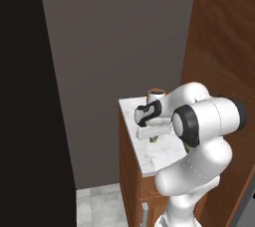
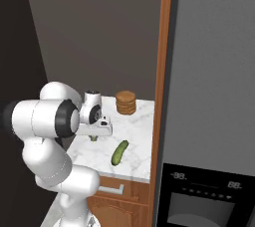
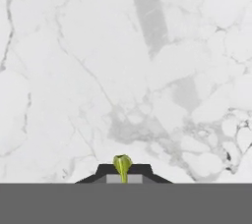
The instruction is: Place the lemon wedge and cucumber inside the fridge drawer. Close the drawer after placing the vegetables.
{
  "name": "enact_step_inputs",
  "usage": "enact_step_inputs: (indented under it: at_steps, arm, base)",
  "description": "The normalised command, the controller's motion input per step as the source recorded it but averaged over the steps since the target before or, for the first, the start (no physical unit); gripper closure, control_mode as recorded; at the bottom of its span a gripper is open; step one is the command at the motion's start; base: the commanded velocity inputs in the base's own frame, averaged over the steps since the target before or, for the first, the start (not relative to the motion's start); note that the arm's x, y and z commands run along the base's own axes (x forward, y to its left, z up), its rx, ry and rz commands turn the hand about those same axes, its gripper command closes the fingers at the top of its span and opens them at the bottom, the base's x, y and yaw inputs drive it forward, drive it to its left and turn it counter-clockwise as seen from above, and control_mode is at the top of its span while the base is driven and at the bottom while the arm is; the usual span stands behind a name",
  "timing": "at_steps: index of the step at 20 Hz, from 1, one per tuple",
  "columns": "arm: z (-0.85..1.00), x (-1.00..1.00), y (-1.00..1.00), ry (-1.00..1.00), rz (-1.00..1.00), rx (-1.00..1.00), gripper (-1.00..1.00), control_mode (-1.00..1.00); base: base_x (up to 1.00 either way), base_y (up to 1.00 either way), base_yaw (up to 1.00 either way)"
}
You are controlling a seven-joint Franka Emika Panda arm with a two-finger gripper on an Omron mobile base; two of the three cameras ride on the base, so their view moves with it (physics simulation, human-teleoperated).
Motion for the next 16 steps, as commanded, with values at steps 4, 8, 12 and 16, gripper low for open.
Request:
enact_step_inputs:
  at_steps: [4,8,12,16]
  arm:
    - [-0.66,0.0,0.0,0.0,0.02,0.0,1.0,-1.0]
    - [-0.27,0.0,0.12,0.0,0.0,0.0,1.0,-1.0]
    - [0.31,-0.15,0.05,-0.11,-0.03,-0.05,1.0,-1.0]
    - [0.92,-0.5,-0.03,-0.25,-0.05,-0.14,1.0,-1.0]
  base:
    - [0.0,0.0,0.0]
    - [0.0,0.0,0.0]
    - [0.0,0.0,0.0]
    - [0.0,0.0,0.0]
